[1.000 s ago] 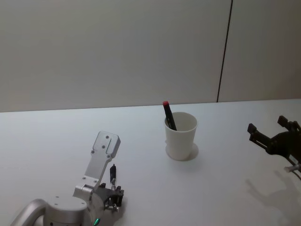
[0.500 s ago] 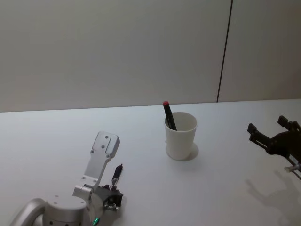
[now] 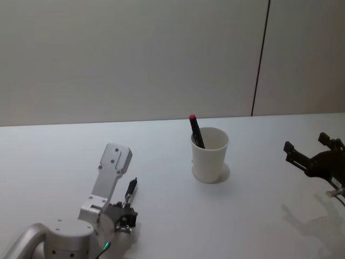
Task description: Place the pen into the pen holder.
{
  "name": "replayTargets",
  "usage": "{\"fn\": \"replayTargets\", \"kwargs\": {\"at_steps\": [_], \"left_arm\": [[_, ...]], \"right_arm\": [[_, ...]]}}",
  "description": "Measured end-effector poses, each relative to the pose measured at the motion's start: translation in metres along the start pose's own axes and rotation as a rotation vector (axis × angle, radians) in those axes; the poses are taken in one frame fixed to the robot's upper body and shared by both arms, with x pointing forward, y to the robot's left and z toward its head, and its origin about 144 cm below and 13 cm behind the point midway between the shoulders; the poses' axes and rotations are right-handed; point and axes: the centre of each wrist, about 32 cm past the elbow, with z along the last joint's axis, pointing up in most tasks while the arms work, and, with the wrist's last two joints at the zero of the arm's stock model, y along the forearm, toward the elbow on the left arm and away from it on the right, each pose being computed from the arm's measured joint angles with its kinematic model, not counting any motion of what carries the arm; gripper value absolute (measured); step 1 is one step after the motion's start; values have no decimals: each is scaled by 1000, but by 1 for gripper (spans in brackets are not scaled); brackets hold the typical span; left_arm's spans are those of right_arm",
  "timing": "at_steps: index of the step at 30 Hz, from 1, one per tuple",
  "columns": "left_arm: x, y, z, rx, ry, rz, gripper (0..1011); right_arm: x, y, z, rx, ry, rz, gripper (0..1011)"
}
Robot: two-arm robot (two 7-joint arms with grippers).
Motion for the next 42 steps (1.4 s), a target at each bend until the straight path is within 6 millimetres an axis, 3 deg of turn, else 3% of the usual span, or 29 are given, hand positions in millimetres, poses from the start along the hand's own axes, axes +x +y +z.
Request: {"fn": "replayTargets", "kwargs": {"at_steps": [23,42], "left_arm": [[13,3,12,-279,16,2,140],[15,-5,23,-505,28,-97,140]], "right_arm": [[0,0,0,0,0,0,1002],[0,0,0,0,0,0,1001]]}}
